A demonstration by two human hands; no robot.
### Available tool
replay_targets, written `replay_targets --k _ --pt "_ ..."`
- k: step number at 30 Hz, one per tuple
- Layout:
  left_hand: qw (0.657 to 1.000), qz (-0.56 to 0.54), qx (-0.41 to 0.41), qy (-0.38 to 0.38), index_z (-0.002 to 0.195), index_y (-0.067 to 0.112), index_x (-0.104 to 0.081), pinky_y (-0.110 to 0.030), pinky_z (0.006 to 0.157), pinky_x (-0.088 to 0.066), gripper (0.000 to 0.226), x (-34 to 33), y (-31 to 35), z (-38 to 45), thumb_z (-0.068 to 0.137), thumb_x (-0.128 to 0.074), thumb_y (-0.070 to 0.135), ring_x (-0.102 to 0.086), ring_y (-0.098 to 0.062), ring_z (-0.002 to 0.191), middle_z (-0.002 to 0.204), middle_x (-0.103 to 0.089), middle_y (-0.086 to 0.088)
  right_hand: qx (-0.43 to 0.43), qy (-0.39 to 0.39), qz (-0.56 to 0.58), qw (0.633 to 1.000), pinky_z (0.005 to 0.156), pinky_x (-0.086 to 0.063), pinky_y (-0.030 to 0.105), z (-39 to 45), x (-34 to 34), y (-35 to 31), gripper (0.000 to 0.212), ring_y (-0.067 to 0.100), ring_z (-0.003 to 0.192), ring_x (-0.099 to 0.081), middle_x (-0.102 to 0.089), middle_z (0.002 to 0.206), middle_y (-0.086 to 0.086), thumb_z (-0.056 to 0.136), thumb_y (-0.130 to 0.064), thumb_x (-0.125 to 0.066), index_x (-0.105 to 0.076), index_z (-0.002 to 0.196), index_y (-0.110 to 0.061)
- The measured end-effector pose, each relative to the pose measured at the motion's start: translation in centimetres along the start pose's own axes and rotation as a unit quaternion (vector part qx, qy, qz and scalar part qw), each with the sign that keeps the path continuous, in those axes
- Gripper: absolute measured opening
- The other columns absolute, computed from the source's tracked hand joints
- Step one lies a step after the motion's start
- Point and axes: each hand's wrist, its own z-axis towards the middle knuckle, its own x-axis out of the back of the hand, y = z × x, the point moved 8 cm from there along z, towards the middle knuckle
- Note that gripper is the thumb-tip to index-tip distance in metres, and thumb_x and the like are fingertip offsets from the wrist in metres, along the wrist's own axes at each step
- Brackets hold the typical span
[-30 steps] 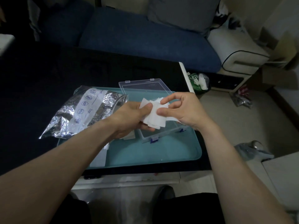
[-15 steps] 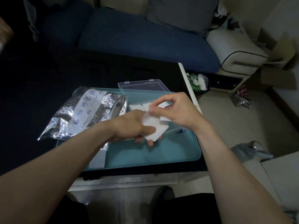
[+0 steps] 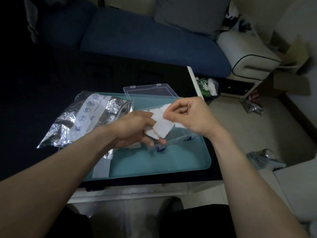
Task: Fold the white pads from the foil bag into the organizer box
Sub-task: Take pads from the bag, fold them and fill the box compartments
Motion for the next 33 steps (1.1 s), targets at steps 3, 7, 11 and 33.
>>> replay_targets --k 3,7,11,33 --pt "0.999 -0.020 0.013 -0.029 0.123 -0.003 -0.054 -0.029 0.052 -0.055 0.032 -0.8 0.1 -0.1 0.104 -0.033 0.014 -0.069 -0.036 0.082 0.102 -0.069 -0.025 -0.002 0.039 -0.038 0.999 0.068 -0.055 0.024 0.3 -0.1 0.2 0.015 0.009 0.066 -0.070 -0.075 0.071 0.001 0.076 -0.020 -0.087 -0.074 0.080 -0.016" --pt "0.997 -0.064 0.015 -0.052 0.130 -0.001 -0.054 -0.030 0.057 -0.057 0.038 -1.1 0.0 0.1 0.101 -0.044 0.023 -0.071 -0.033 0.083 0.107 -0.069 -0.023 0.032 0.093 -0.106 0.990 0.066 -0.050 0.024 0.5 0.4 -0.3 0.023 0.003 0.069 -0.062 -0.069 0.075 -0.007 0.069 -0.023 -0.091 -0.069 0.078 -0.021" --pt "0.996 -0.082 -0.007 -0.041 0.131 -0.001 -0.054 -0.029 0.064 -0.060 0.039 -0.9 0.4 0.3 0.101 -0.046 0.023 -0.072 -0.029 0.083 0.107 -0.070 -0.022 0.027 0.153 -0.071 0.985 0.067 -0.055 0.033 0.5 1.3 -0.1 0.031 0.005 0.066 -0.060 -0.065 0.072 -0.010 0.064 -0.030 -0.094 -0.067 0.076 -0.022" --pt "0.973 -0.016 -0.125 0.191 0.112 0.002 -0.067 -0.042 0.087 -0.058 0.023 -1.8 0.4 2.9 0.101 -0.048 0.009 -0.070 -0.027 0.091 0.102 -0.073 -0.016 -0.167 0.365 0.210 0.892 0.076 -0.058 0.052 -0.5 -1.2 3.9 0.058 0.035 0.072 -0.066 -0.063 0.074 0.023 0.103 -0.047 -0.045 -0.057 0.076 0.002"
